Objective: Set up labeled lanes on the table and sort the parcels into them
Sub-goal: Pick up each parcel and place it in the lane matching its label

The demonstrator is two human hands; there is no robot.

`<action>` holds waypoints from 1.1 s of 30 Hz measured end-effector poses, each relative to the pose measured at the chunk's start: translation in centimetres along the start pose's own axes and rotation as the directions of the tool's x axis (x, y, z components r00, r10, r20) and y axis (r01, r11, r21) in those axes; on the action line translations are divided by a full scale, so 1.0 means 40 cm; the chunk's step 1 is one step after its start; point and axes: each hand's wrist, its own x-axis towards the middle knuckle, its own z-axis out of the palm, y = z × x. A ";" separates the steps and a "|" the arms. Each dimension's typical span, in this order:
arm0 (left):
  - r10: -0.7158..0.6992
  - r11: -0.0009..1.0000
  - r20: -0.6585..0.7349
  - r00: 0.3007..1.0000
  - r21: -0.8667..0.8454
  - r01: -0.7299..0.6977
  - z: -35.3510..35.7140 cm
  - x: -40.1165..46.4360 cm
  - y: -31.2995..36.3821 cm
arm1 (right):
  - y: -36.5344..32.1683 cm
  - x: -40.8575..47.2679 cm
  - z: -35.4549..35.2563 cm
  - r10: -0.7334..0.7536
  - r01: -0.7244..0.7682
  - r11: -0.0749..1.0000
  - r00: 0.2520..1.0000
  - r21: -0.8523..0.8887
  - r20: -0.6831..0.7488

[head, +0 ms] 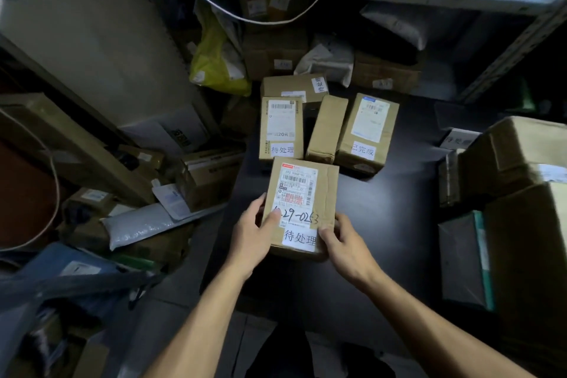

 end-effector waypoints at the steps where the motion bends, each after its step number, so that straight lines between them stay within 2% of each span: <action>1: 0.026 1.000 0.002 1.000 -0.001 -0.026 0.014 -0.010 0.020 | -0.002 -0.013 -0.024 -0.014 0.014 1.000 0.999 0.005 -0.029; 9: 0.203 0.979 0.004 0.979 -0.018 -0.203 0.159 -0.110 0.177 | -0.030 -0.120 -0.219 -0.095 0.113 0.991 0.970 0.065 -0.225; 15: 0.336 0.941 0.022 0.941 -0.030 -0.336 0.251 -0.186 0.322 | -0.043 -0.222 -0.346 -0.151 0.234 0.949 0.925 0.211 -0.348; 19: 0.398 0.917 0.065 0.915 -0.053 -0.396 0.316 -0.234 0.411 | -0.054 -0.281 -0.436 -0.204 0.301 0.938 0.882 0.174 -0.424; 21: 0.426 0.905 0.090 0.900 -0.053 -0.422 0.353 -0.255 0.447 | -0.045 -0.307 -0.480 -0.182 0.280 0.945 0.878 0.166 -0.443; 24: 0.435 0.901 0.125 0.892 -0.063 -0.430 0.411 -0.284 0.482 | -0.028 -0.348 -0.541 -0.151 0.246 0.960 0.860 0.136 -0.487; 33: 0.433 0.901 0.197 0.879 -0.088 -0.424 0.570 -0.374 0.528 | 0.046 -0.438 -0.692 -0.188 0.294 0.947 0.832 0.126 -0.521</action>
